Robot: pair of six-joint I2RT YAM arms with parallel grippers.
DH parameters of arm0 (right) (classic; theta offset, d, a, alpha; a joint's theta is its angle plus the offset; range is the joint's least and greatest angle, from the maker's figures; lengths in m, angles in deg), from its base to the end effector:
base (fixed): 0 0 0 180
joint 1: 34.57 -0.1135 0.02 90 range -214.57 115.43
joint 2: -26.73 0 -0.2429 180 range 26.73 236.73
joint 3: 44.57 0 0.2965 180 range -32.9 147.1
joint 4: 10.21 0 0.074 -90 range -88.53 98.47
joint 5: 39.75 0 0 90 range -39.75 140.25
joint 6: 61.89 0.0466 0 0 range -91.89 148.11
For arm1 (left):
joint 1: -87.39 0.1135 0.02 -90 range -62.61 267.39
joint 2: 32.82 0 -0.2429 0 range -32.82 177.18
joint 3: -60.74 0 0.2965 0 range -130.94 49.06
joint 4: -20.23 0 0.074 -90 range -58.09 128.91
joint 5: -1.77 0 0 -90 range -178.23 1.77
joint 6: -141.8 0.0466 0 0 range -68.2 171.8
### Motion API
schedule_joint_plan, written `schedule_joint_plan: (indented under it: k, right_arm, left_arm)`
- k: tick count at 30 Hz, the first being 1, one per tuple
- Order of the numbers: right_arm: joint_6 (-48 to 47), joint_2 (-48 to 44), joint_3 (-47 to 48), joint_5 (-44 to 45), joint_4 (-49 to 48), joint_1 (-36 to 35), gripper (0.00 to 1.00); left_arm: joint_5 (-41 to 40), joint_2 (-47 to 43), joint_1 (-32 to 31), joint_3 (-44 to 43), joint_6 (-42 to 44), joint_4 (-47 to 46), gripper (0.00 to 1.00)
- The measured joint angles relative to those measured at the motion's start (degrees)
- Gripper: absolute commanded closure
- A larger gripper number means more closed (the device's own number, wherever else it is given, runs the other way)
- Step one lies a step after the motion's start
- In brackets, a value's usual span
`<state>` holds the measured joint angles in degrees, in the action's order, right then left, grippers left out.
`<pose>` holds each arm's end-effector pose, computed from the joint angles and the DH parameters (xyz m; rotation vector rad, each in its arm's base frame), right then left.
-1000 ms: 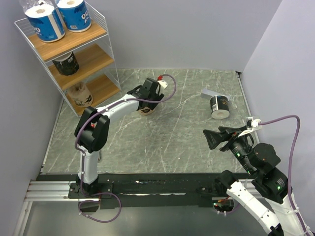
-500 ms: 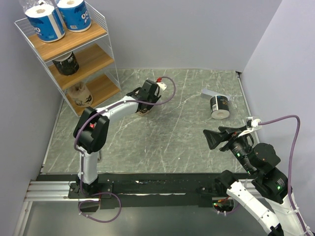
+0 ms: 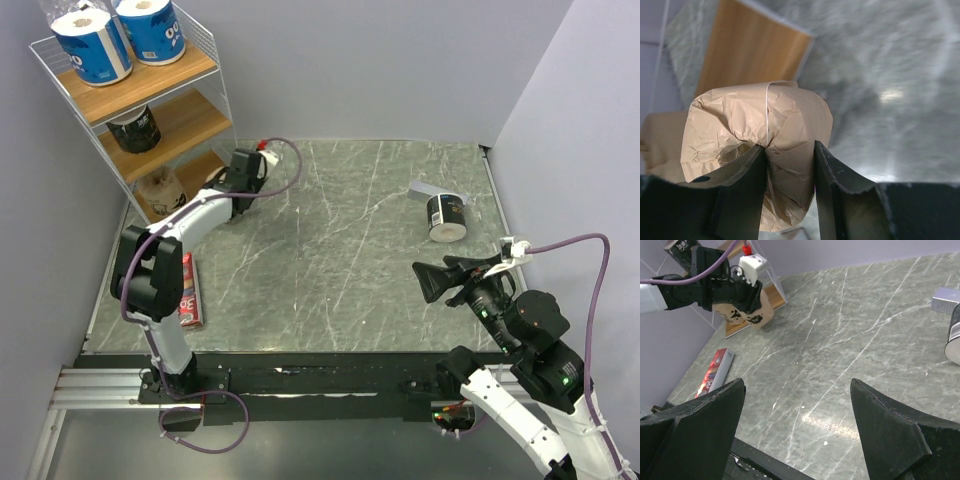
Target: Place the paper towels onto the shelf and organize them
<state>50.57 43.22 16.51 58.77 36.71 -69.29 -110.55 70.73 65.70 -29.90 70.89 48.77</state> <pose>0.1011 0.0617 0.3857 -0.0587 1.6491 0.6486 0.4281 -0.1512 0.2059 0.5976 2.1835 0.4217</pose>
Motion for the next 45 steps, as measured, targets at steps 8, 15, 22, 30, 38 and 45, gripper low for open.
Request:
schedule_joint_plan:
  k: [8, 15, 22, 30, 38, 45]
  right_arm:
    - [-0.5, 2.1, 0.0, 0.1, -0.9, 0.0, 0.07]
    - [-1.1, 3.2, 0.0, 0.5, -1.7, 0.0, 0.07]
    - [-1.8, 5.7, 0.0, 0.9, -2.4, 0.0, 0.06]
    - [-2.5, 7.6, 0.0, 0.9, -4.1, 0.0, 0.06]
    - [-2.8, 10.0, 0.0, 0.9, -5.3, 0.0, 0.06]
    - [-3.1, 11.0, 0.0, 0.9, -5.6, 0.0, 0.06]
  left_arm:
    - [-1.5, 2.7, 3.9, -1.2, 5.7, -3.3, 0.54]
    - [-1.5, 7.7, 5.3, -2.7, 9.7, -6.6, 0.55]
    - [-1.6, 10.2, 6.1, -4.6, 12.8, -9.2, 0.56]
    - [-1.6, 11.7, 6.6, -5.8, 14.8, -12.1, 0.56]
    - [-1.7, 11.8, 7.4, -5.8, 16.9, -16.5, 0.56]
    - [-2.3, 11.8, 8.3, -5.7, 18.3, -19.5, 0.52]
